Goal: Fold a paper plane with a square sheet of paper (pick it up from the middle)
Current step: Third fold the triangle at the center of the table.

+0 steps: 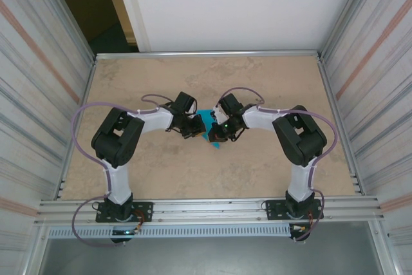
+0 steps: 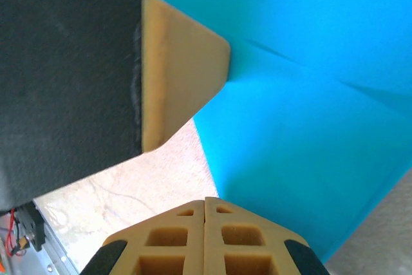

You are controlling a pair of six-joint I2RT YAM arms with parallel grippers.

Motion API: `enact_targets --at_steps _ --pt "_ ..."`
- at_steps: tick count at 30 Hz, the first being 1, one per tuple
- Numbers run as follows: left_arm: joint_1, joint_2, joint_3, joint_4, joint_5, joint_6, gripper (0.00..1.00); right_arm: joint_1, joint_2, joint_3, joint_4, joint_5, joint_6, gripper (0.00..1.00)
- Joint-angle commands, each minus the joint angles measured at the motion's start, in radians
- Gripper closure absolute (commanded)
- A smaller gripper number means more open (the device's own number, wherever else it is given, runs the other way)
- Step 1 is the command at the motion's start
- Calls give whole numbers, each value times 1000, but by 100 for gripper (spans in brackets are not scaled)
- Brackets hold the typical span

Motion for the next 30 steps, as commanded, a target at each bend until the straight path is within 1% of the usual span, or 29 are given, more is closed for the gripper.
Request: enact_targets --at_steps 1,11,18,22,26,28,30 --pt "2 74 -25 -124 -74 20 92 9 -24 -33 -55 4 -34 97" --pt "4 79 -23 -130 -74 25 92 -8 -19 -84 -36 14 -29 97" --pt "6 80 -17 -136 -71 31 92 -21 -97 -147 0 -37 -23 97" --pt "7 79 -16 -136 -70 33 91 -32 -121 -183 9 -28 -16 96" --pt "6 79 -14 -134 -66 35 92 -41 -108 -216 8 -9 -15 96" --pt "6 78 -12 -134 -63 36 92 -43 -142 -225 22 -15 -8 96" --pt "6 76 -15 -133 -59 36 91 -43 -207 -235 52 -25 5 96"
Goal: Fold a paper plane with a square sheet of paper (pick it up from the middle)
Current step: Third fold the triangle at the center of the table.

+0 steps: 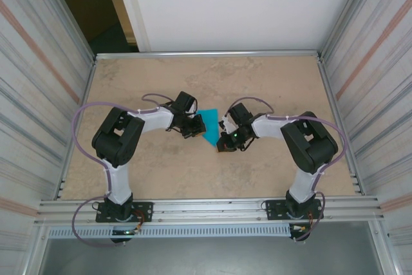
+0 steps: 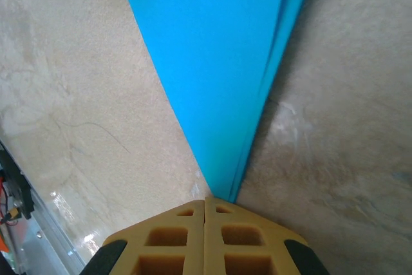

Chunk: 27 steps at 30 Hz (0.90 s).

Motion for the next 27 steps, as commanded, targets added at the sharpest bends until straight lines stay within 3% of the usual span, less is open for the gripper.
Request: enact_targets --at_steps 1,5,15,27 --pt "6 67 -28 -116 -62 26 92 -5 -112 -21 14 2 13 96" --pt "6 64 -24 -109 -57 21 91 6 -146 14 43 37 36 96" --pt "7 57 -13 -97 -47 15 91 51 59 160 18 136 58 100" --pt "7 6 25 -31 -1 73 88 36 146 124 -7 137 42 100"
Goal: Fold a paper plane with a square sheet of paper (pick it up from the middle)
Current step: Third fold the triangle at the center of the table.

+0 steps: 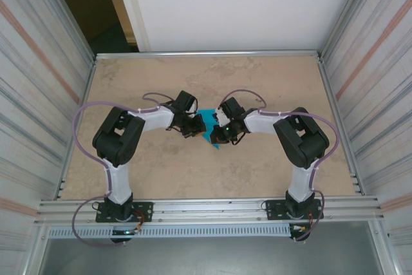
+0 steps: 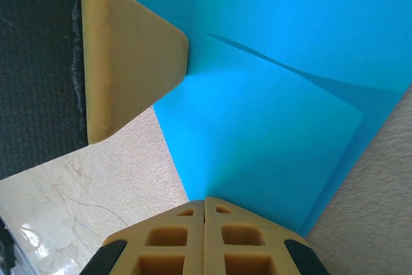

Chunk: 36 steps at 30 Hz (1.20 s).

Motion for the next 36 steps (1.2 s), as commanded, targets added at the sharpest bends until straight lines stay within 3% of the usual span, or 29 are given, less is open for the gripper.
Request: enact_targets --at_steps 1,5,9,23,28,36 --pt "5 -17 7 5 5 57 87 -8 47 -18 -57 34 4 100" --pt "-1 -87 -21 80 30 76 85 -18 41 -26 -73 46 6 100" --pt "-32 -114 -86 133 35 95 94 -22 33 -29 -66 35 13 100" --pt "-57 -46 -96 112 -11 117 98 -23 40 -21 -91 41 9 100" --pt "-19 -33 -107 71 -105 189 98 -27 43 -21 -108 52 2 100" --pt "127 3 -101 60 -72 266 97 -27 45 -29 -108 56 -2 100"
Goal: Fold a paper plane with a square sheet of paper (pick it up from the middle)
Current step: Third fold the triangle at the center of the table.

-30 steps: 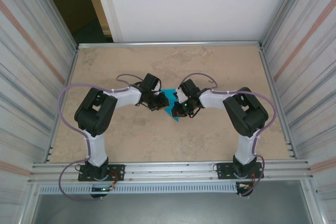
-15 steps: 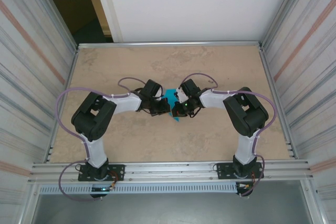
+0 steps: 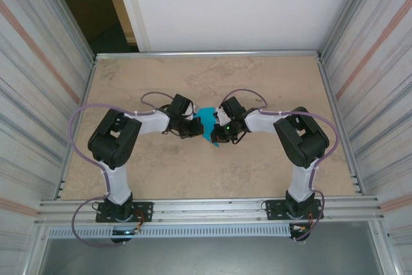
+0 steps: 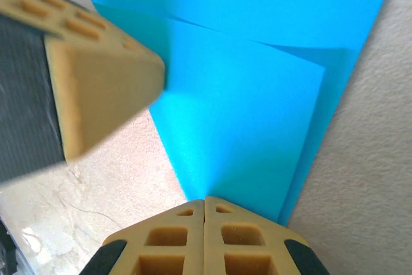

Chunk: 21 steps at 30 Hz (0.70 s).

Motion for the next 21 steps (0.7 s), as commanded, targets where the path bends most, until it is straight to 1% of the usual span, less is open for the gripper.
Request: enact_targets --at_steps 1,5,10,15,17,19,21 --pt "101 47 -1 -50 -99 73 97 -12 44 -28 -121 55 -1 100" --pt "175 17 -37 34 -30 43 97 -13 46 -26 -117 49 -1 100" --pt "181 -54 -20 49 26 39 96 -11 46 -20 -120 41 -2 100" --pt "170 -123 -37 47 17 11 95 -8 -10 -9 -119 32 -3 100" --pt "165 -147 -48 62 29 -4 95 -5 -17 7 -125 24 -2 100" --pt "138 -153 -60 86 50 -27 94 0 -6 19 -131 18 -5 100" --pt "90 -145 -66 99 57 -37 94 3 10 23 -132 19 -5 100"
